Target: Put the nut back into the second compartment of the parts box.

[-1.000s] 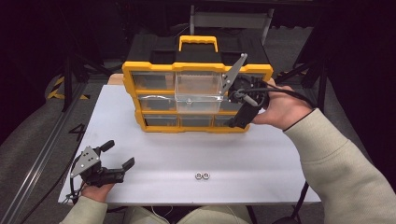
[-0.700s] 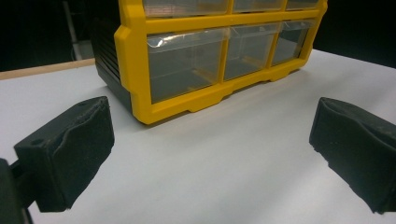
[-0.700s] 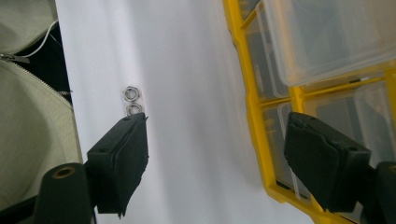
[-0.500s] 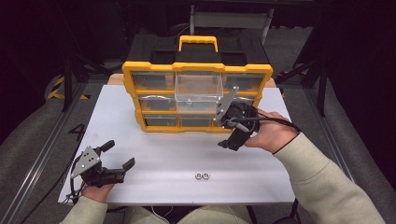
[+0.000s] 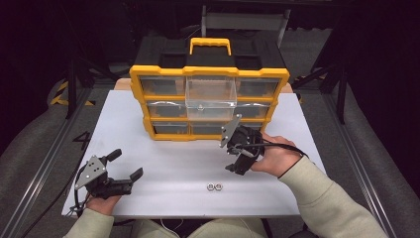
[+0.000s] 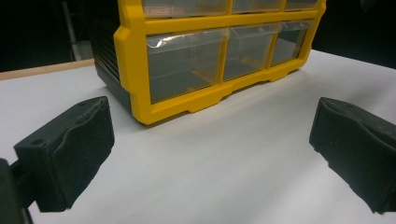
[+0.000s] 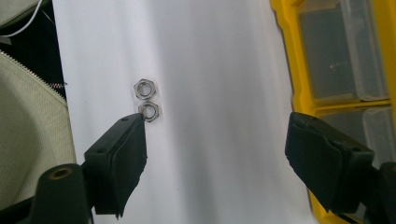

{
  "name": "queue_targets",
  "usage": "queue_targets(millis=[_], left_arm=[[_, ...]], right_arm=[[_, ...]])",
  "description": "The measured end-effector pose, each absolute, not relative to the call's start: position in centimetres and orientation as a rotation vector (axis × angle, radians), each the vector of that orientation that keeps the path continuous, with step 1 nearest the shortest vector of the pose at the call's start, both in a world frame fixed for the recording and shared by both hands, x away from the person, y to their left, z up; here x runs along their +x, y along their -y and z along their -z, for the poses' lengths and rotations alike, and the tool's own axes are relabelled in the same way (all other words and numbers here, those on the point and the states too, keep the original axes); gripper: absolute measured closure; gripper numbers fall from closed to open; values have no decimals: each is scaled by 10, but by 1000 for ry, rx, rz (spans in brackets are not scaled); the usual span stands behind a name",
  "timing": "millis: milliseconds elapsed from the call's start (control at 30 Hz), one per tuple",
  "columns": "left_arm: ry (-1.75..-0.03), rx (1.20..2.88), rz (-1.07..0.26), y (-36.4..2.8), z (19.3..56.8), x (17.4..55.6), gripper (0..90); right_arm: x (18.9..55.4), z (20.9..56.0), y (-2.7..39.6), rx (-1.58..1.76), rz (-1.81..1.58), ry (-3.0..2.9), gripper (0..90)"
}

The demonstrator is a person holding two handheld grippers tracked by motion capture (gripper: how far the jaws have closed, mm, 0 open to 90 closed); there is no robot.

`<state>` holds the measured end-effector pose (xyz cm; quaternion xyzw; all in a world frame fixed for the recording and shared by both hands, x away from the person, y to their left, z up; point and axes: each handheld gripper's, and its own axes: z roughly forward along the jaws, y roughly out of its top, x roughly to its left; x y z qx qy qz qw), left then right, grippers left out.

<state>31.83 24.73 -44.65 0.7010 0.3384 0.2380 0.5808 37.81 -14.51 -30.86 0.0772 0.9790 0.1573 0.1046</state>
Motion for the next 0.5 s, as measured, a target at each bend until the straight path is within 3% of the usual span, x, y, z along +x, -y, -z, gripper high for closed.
queue_targets(millis=[500], left_arm=[[-788, 1639, -559, -247, 447, 318, 7]], right_arm=[[373, 350, 139, 221, -460, -2904, 211]])
